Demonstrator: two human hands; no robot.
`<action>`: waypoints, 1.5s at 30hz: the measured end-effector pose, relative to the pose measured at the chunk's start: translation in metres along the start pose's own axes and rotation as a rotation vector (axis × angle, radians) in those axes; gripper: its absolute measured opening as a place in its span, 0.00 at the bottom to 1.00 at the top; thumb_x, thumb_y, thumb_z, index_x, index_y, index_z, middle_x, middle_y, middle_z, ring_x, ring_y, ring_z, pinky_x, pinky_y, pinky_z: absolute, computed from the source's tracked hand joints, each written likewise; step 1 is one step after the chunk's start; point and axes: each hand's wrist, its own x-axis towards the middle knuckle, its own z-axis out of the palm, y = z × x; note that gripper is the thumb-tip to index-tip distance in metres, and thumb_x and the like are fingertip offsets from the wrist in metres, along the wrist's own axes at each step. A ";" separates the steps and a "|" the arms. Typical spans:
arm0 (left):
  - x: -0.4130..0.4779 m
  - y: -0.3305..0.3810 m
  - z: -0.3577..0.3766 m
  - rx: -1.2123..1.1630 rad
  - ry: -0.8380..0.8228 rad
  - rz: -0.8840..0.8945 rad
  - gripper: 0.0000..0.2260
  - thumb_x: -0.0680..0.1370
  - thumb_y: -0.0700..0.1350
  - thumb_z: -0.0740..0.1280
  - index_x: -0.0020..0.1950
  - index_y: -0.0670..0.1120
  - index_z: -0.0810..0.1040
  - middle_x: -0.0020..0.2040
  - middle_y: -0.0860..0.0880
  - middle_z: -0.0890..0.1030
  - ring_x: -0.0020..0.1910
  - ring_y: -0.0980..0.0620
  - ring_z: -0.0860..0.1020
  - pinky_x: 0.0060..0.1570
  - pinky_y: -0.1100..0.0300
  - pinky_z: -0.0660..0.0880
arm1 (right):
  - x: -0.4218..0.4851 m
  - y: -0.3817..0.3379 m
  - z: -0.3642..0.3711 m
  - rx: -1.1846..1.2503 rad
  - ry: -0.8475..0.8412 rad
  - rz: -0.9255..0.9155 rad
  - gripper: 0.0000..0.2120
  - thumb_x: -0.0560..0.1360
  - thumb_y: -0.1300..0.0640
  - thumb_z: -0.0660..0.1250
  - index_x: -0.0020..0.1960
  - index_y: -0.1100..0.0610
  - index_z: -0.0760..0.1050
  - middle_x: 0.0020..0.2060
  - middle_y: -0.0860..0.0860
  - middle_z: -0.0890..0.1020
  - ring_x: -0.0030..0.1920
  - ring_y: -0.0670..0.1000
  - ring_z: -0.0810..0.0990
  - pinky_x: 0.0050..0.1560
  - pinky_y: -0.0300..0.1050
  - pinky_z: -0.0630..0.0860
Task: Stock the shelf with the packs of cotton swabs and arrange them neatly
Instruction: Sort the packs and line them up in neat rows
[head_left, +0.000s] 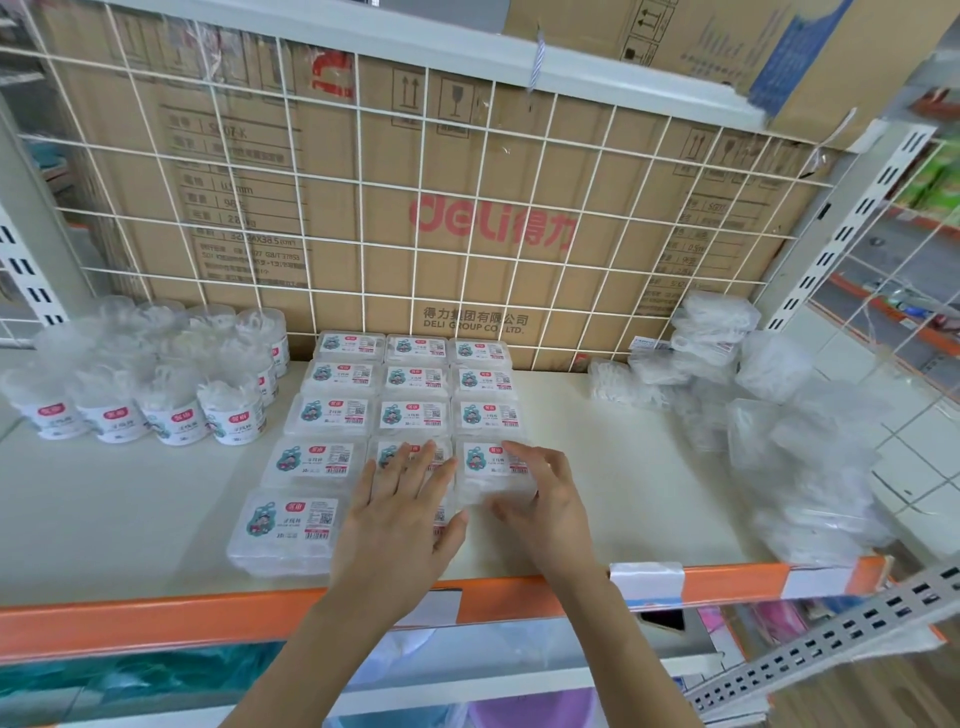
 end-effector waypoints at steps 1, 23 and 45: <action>0.000 0.000 0.000 0.003 0.002 0.001 0.25 0.74 0.57 0.53 0.61 0.48 0.80 0.61 0.45 0.79 0.60 0.44 0.78 0.63 0.48 0.60 | 0.000 -0.001 0.000 -0.028 -0.005 0.006 0.28 0.66 0.61 0.75 0.64 0.47 0.72 0.59 0.50 0.71 0.52 0.49 0.78 0.53 0.44 0.76; 0.001 0.000 -0.004 -0.005 -0.148 -0.018 0.25 0.74 0.58 0.53 0.60 0.48 0.81 0.60 0.45 0.80 0.59 0.43 0.78 0.61 0.47 0.60 | -0.006 -0.009 -0.004 0.041 0.029 -0.052 0.34 0.67 0.38 0.66 0.70 0.48 0.64 0.58 0.41 0.68 0.62 0.43 0.69 0.59 0.37 0.69; 0.053 0.019 -0.038 -0.323 -0.147 0.037 0.40 0.65 0.70 0.37 0.74 0.58 0.55 0.76 0.57 0.53 0.76 0.55 0.48 0.72 0.56 0.47 | 0.007 0.050 -0.143 -0.205 0.147 0.013 0.24 0.73 0.48 0.61 0.67 0.53 0.69 0.58 0.44 0.74 0.58 0.47 0.74 0.51 0.34 0.66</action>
